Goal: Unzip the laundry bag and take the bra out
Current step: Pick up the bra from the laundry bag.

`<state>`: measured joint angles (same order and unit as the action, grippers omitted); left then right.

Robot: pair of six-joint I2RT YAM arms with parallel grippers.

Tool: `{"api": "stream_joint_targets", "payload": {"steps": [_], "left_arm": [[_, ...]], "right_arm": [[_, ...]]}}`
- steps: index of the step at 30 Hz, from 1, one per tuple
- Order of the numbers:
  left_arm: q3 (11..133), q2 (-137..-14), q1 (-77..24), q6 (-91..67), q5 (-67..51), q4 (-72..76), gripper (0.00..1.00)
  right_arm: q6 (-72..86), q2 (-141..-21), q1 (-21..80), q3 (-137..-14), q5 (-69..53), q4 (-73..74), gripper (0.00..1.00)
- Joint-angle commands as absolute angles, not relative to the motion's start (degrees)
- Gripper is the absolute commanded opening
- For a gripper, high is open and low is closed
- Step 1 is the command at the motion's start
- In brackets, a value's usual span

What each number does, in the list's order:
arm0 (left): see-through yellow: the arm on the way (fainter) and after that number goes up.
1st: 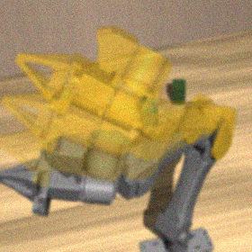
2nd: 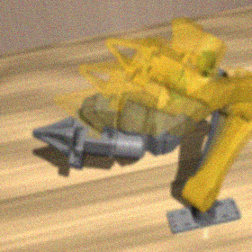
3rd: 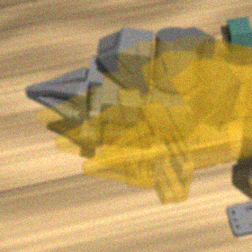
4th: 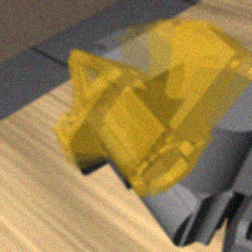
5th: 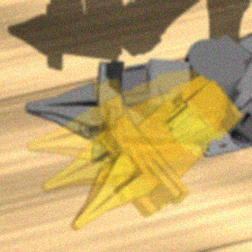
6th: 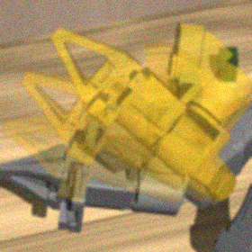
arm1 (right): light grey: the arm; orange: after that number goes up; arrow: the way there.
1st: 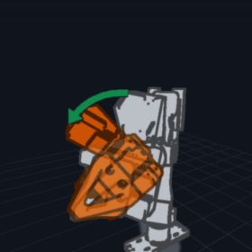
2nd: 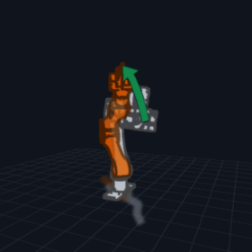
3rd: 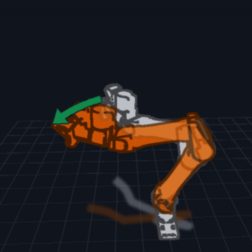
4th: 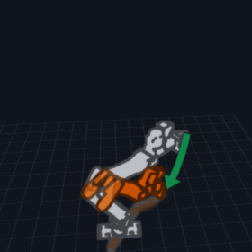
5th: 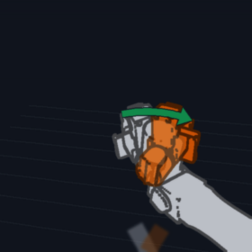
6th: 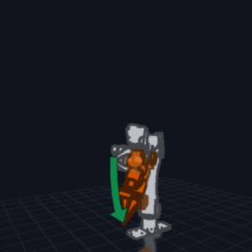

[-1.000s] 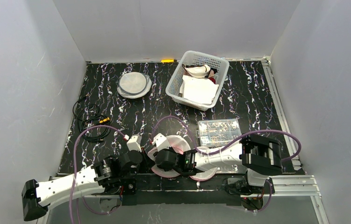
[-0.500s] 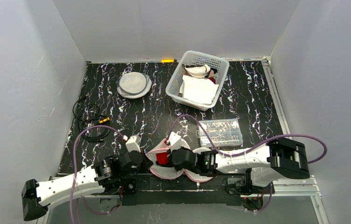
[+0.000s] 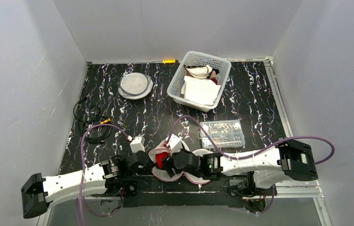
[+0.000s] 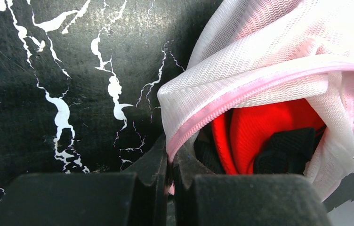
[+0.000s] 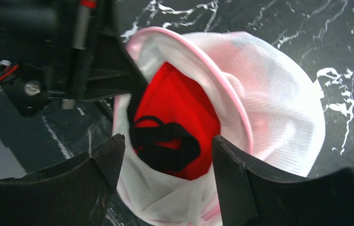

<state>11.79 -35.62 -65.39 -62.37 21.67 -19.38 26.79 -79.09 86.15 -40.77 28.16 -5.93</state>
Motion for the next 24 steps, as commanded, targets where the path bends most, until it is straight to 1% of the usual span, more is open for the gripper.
{"api": "stream_joint_targets", "payload": {"steps": [1, 6, 9, 13, 16, 20, 24], "left_arm": [[12.36, -34.84, -65.48, -61.67, 23.57, -19.4, 0.0], [11.64, -33.32, -65.48, -61.95, 22.92, -18.57, 0.0], [11.02, -32.52, -65.52, -61.99, 22.53, -17.75, 0.0], [10.72, -32.26, -65.48, -62.37, 22.29, -17.5, 0.0], [10.49, -32.18, -65.48, -62.55, 22.15, -17.43, 0.0], [10.21, -31.79, -65.48, -62.66, 21.98, -17.45, 0.0], [9.87, -31.38, -65.48, -62.67, 21.89, -17.41, 0.0]], "right_arm": [[23.31, -78.64, 88.55, -46.06, 31.42, -4.84, 0.74], [23.65, -83.32, 88.64, -47.55, 31.25, -5.82, 0.7], [24.43, -86.4, 88.55, -48.21, 31.93, -7.89, 0.72], [26.28, -90.58, 88.56, -49.29, 36.17, -8.39, 0.75], [27.69, -92.41, 88.56, -49.12, 38.92, -9.87, 0.76], [29.86, -94.8, 88.59, -50.55, 42.68, -8.09, 0.76], [30.48, -95.16, 88.63, -50.6, 44.44, -8.44, 0.75]]}}
